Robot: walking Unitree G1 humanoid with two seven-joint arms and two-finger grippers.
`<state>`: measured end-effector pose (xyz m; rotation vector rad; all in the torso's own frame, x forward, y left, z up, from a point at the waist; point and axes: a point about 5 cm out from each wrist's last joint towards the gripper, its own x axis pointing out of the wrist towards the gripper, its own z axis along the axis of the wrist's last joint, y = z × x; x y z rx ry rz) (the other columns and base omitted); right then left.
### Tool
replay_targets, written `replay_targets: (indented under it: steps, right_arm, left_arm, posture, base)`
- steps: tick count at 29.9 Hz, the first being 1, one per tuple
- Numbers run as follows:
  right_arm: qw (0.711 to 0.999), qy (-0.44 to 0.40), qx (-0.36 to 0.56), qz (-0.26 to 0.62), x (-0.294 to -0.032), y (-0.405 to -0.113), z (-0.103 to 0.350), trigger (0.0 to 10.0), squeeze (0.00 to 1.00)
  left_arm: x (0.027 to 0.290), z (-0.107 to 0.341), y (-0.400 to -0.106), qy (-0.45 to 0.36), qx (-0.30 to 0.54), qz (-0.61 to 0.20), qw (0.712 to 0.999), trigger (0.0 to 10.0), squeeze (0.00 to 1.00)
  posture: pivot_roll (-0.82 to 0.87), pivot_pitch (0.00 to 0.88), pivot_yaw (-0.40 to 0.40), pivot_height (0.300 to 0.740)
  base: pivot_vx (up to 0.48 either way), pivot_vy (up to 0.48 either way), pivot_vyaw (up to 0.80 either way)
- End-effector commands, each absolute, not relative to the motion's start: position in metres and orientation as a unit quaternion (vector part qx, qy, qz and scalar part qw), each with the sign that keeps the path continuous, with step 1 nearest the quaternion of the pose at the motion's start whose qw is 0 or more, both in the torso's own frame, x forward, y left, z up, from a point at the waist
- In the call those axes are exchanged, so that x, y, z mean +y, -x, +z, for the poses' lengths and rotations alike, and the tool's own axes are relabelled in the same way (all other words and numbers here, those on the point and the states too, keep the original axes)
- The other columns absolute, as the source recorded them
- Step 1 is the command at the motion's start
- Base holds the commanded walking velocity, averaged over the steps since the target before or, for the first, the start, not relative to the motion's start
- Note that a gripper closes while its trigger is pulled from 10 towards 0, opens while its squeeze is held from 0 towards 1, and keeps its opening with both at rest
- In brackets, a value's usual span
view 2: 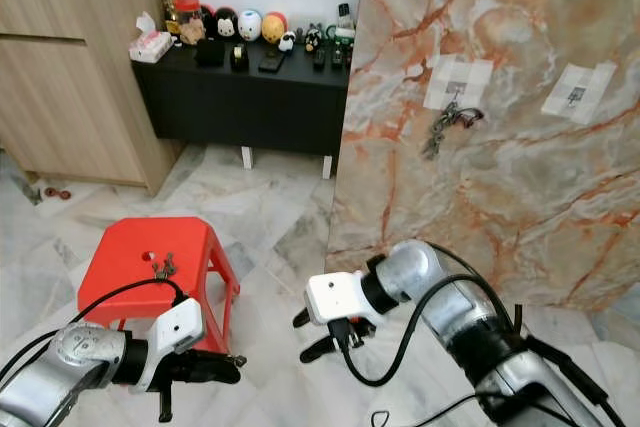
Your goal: Hang keys on a hook
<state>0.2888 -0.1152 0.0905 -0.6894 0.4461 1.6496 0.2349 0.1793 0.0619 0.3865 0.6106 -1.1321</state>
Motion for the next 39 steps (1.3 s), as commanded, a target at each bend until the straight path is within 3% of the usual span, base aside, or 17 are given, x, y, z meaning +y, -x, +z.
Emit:
replay_targets:
  steps: [1, 3, 4, 5, 6, 7, 8, 9, 10, 14, 21, 23, 24, 26, 31, 39]
  right_arm:
    - [0.655, 0.299, 0.210, 0.661, -0.132, -0.296, 0.083, 10.0, 0.00]
    - [0.691, 0.292, 0.239, 0.617, -0.143, -0.297, 0.067, 10.0, 0.00]
    - [0.717, 0.277, 0.270, 0.580, -0.152, -0.294, 0.049, 10.0, 0.00]
    - [0.727, 0.270, 0.287, 0.563, -0.156, -0.290, 0.040, 10.0, 0.00]
    - [0.727, 0.270, 0.287, 0.563, -0.156, -0.290, 0.040, 10.0, 0.00]
    - [0.730, 0.267, 0.307, 0.549, -0.160, -0.283, 0.028, 10.0, 0.00]
    - [0.734, 0.267, 0.335, 0.527, -0.165, -0.275, 0.014, 10.0, 0.00]
    - [0.734, 0.267, 0.335, 0.527, -0.165, -0.275, 0.014, 10.0, 0.00]
    - [0.732, 0.272, 0.348, 0.518, -0.166, -0.269, 0.006, 10.0, 0.00]
    - [0.741, 0.264, 0.345, 0.512, -0.162, -0.265, 0.000, 10.0, 0.00]
    - [0.758, 0.271, 0.313, 0.505, -0.155, -0.277, 0.009, 10.0, 0.00]
    - [0.780, 0.272, 0.282, 0.488, -0.149, -0.292, 0.023, 10.0, 0.00]
    - [0.782, 0.271, 0.279, 0.487, -0.148, -0.293, 0.024, 10.0, 0.00]
    - [0.786, 0.273, 0.267, 0.486, -0.145, -0.297, 0.029, 10.0, 0.00]
    - [0.806, 0.269, 0.276, 0.450, -0.148, -0.299, 0.023, 10.0, 0.00]
    - [0.846, 0.220, 0.329, 0.358, -0.160, -0.282, -0.006, 10.0, 0.00]
  left_arm:
    - [0.180, 0.061, -0.247, -0.234, 0.258, -0.490, 0.799, 10.0, 0.00]
    - [0.192, 0.051, -0.263, -0.296, 0.270, -0.401, 0.824, 10.0, 0.00]
    - [0.205, 0.035, -0.266, -0.387, 0.300, -0.349, 0.799, 10.0, 0.00]
    - [0.210, 0.026, -0.263, -0.421, 0.319, -0.341, 0.778, 10.0, 0.00]
    - [0.210, 0.026, -0.263, -0.421, 0.319, -0.341, 0.778, 10.0, 0.00]
    - [0.213, 0.010, -0.252, -0.454, 0.343, -0.360, 0.739, 10.0, 0.00]
    - [0.222, -0.012, -0.231, -0.488, 0.394, -0.386, 0.677, 10.0, 0.00]
    - [0.222, -0.012, -0.231, -0.488, 0.394, -0.386, 0.677, 10.0, 0.00]
    - [0.229, -0.026, -0.216, -0.495, 0.425, -0.400, 0.643, 10.0, 0.00]
    - [0.242, -0.041, -0.198, -0.511, 0.458, -0.396, 0.610, 10.0, 0.00]
    - [0.238, -0.034, -0.219, -0.534, 0.393, -0.355, 0.659, 10.0, 0.00]
    - [0.236, -0.012, -0.249, -0.558, 0.321, -0.299, 0.704, 10.0, 0.00]
    - [0.235, -0.009, -0.252, -0.560, 0.313, -0.292, 0.709, 10.0, 0.00]
    - [0.232, 0.005, -0.267, -0.537, 0.280, -0.257, 0.753, 10.0, 0.00]
    - [0.223, 0.024, -0.286, -0.513, 0.227, -0.220, 0.798, 10.0, 0.00]
    - [0.214, 0.035, -0.295, -0.509, 0.185, -0.206, 0.815, 10.0, 0.00]
  posture:
    - [0.07, 0.000, -0.114, 0.740]
    - [0.07, 0.000, -0.113, 0.740]
    - [0.07, 0.000, -0.108, 0.740]
    - [0.07, 0.000, -0.108, 0.740]
    - [0.07, 0.000, -0.108, 0.740]
    - [0.07, 0.000, -0.104, 0.740]
    - [0.07, 0.000, -0.102, 0.740]
    - [0.07, 0.000, -0.102, 0.740]
    - [0.07, 0.003, -0.097, 0.740]
    - [0.06, 0.009, -0.092, 0.740]
    - [0.07, 0.010, -0.090, 0.740]
    - [0.07, 0.008, -0.088, 0.740]
    - [0.07, 0.010, -0.089, 0.740]
    - [0.07, 0.009, -0.089, 0.740]
    - [0.07, 0.011, -0.090, 0.740]
    - [0.06, 0.014, -0.091, 0.740]
  base:
    - [0.000, 0.000, 0.00]
    - [0.000, 0.000, 0.00]
    - [0.000, 0.000, 0.00]
    - [0.000, 0.000, 0.00]
    - [0.000, 0.000, 0.00]
    - [0.000, 0.000, 0.00]
    - [0.000, 0.000, 0.00]
    - [0.000, 0.000, 0.00]
    - [0.000, 0.000, 0.00]
    - [0.000, 0.000, 0.00]
    - [0.000, 0.000, 0.00]
    - [0.000, 0.000, 0.00]
    - [0.000, 0.000, 0.00]
    - [0.000, 0.000, 0.00]
    - [0.000, 0.000, 0.00]
    - [0.000, 0.000, 0.00]
